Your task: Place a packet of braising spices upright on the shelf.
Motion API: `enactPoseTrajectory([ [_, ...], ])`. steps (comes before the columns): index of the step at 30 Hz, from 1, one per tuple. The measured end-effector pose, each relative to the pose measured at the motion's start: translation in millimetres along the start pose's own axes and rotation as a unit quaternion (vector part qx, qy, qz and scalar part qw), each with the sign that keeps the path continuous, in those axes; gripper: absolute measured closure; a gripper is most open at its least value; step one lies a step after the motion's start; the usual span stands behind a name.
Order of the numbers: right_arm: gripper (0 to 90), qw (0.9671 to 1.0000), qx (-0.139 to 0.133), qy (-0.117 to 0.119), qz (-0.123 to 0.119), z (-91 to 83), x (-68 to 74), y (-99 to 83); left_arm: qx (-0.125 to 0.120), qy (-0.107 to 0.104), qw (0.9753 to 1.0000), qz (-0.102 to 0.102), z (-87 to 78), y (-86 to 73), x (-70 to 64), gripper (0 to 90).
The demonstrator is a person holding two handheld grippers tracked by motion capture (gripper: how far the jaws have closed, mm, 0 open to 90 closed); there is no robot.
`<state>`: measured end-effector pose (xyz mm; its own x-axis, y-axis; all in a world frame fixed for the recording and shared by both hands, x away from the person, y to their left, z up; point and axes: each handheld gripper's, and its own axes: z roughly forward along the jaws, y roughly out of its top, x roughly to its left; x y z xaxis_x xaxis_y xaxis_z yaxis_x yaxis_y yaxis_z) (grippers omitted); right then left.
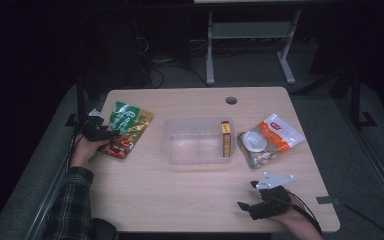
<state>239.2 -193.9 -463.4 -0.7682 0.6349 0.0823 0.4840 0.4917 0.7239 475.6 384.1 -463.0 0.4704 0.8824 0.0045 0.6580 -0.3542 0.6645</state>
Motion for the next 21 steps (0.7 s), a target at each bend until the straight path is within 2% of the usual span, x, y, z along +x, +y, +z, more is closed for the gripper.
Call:
enactPoseTrajectory([
  [3,15.1,1.0,0.0,0.001,0.0,0.1,0.1,0.1,-0.004,-0.001,1.0,0.004,-0.9,-0.3,-1.0,64.4],
  [7,15.1,1.0,0.001,0.002,0.001,0.3,0.3,0.2,-0.001,0.008,0.9999,0.013,-1.8,0.3,-2.5,72.5],
  [8,15.1,1.0,0.002,0.003,0.002,0.6,0.7,0.6,0.003,0.017,0.9996,0.021,-2.0,1.5,-4.6,74.4],
  [11,15.1,1.0,0.002,0.004,0.0,0.8,1.1,0.8,0.002,0.027,0.9993,0.025,-2.6,2.0,-5.7,81.8],
  [17,15.1,1.0,0.0,0.003,0.002,0.2,0.1,0.4,-0.002,0.02,0.9997,0.011,-4.3,1.1,-3.6,88.4],
  [21,15.1,1.0,-0.001,0.004,0.0,-0.1,0.0,0.5,-0.013,0.0,0.9999,0.0,-9.8,1.7,-2.0,89.3],
])
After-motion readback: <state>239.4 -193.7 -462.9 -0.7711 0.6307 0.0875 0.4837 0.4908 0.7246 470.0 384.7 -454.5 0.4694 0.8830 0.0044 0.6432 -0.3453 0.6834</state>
